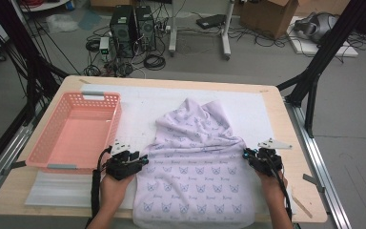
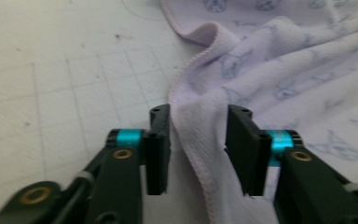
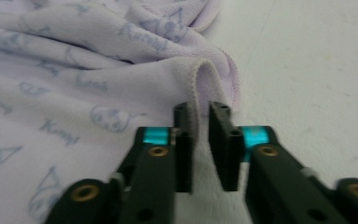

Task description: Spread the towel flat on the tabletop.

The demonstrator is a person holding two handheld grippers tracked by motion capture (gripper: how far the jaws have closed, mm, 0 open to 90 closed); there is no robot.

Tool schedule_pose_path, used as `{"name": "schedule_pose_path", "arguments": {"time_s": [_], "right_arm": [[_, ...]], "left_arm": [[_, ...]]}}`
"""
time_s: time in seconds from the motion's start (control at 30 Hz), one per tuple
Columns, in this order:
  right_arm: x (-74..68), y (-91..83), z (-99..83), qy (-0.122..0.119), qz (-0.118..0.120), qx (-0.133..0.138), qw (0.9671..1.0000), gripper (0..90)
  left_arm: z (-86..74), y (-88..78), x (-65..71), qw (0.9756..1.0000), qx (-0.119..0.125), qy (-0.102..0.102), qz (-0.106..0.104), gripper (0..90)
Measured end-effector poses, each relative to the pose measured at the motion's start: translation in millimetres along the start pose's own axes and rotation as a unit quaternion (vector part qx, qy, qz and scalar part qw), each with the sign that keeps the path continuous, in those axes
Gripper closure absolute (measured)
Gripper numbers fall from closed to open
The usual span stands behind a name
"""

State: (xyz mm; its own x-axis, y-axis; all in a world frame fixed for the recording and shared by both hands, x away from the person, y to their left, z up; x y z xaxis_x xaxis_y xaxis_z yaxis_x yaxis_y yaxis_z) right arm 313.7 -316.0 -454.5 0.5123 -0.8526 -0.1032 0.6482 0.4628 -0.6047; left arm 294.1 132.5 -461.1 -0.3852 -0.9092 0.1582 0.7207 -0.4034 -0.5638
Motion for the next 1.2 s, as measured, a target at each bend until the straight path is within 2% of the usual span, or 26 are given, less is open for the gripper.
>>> {"name": "schedule_pose_path", "arguments": {"time_s": [0.07, 0.17, 0.33, 0.47, 0.57, 0.63, 0.7, 0.73, 0.77, 0.8, 0.9, 1.03, 1.1, 1.13, 1.17, 1.2], "right_arm": [[-2.2, -9.7, -3.5, 0.004, 0.008, 0.010, 0.9999, 67.6], [-7.4, -22.9, -12.8, 0.004, 0.022, 0.016, 0.9996, 63.6], [-23.8, -34.6, -29.5, -0.002, 0.041, 0.003, 0.9992, 55.3], [-35.9, -41.1, -38.3, -0.019, 0.044, -0.013, 0.9987, 54.2], [-40.5, -42.9, -49.6, -0.024, 0.046, -0.030, 0.9982, 59.2], [-41.1, -45.7, -51.7, -0.019, 0.044, -0.025, 0.9985, 66.9], [-42.2, -48.3, -54.2, -0.014, 0.051, -0.024, 0.9983, 85.1], [-42.7, -49.8, -55.6, -0.013, 0.059, -0.023, 0.9979, 87.1], [-43.6, -52.0, -57.1, -0.014, 0.054, -0.022, 0.9982, 87.8], [-44.2, -53.7, -58.2, -0.010, 0.055, -0.023, 0.9982, 88.2], [-41.8, -62.5, -64.5, -0.005, 0.057, -0.022, 0.9981, 88.5], [-42.4, -77.0, -74.3, -0.004, 0.066, -0.028, 0.9974, 88.5], [-44.7, -83.7, -78.7, -0.005, 0.079, -0.035, 0.9962, 88.4], [-45.9, -86.0, -80.3, -0.008, 0.083, -0.036, 0.9958, 86.9], [-46.8, -87.4, -80.5, -0.006, 0.086, -0.030, 0.9959, 82.0], [-47.4, -87.5, -79.6, -0.001, 0.083, -0.025, 0.9962, 72.3]], "left_arm": [[-4.3, -4.2, 2.8, 0.9999, -0.004, 0.005, -0.009, 52.5], [-11.6, -11.2, 9.1, 0.9996, -0.006, 0.026, -0.012, 51.1], [-20.2, -21.8, 10.0, 0.9996, -0.011, 0.025, -0.010, 49.6], [-30.5, -34.4, 7.3, 0.9997, -0.014, 0.016, -0.013, 49.4], [-35.8, -41.6, 9.1, 0.9995, -0.018, 0.005, -0.027, 51.8], [-40.1, -43.4, 14.1, 0.9994, -0.014, 0.015, -0.029, 56.2], [-44.1, -45.3, 19.1, 0.9992, -0.007, 0.040, 0.000, 72.4], [-45.0, -46.8, 19.2, 0.9994, -0.011, 0.032, -0.008, 83.5], [-45.5, -48.2, 19.1, 0.9996, -0.014, 0.023, -0.007, 87.6], [-46.8, -50.6, 19.8, 0.9997, -0.015, 0.021, -0.005, 88.0], [-51.8, -59.5, 19.3, 0.9997, -0.015, 0.021, -0.001, 88.4], [-61.3, -74.6, 20.3, 0.9995, -0.021, 0.016, -0.014, 88.5], [-66.5, -80.6, 22.7, 0.9993, -0.020, 0.022, -0.023, 88.3], [-66.9, -82.0, 23.2, 0.9992, -0.011, 0.028, -0.027, 87.1], [-65.9, -81.4, 23.0, 0.9992, 0.001, 0.030, -0.025, 78.3], [-63.5, -79.4, 22.0, 0.9992, 0.011, 0.028, -0.026, 65.0]]}}
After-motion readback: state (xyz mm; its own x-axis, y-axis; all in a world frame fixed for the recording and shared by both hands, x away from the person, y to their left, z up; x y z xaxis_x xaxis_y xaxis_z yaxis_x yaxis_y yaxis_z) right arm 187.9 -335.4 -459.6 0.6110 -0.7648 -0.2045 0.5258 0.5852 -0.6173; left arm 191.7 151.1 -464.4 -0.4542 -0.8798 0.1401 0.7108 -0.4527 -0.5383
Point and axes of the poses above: each handheld gripper's, and its own axes: y roughly forward along the jaws, z roughly out of its top, x roughly to its right, the point moved 2 cm from there along y, roughly forward along the jaws, and after that the axes turned 7 degrees about z, right-handed, at the moved point
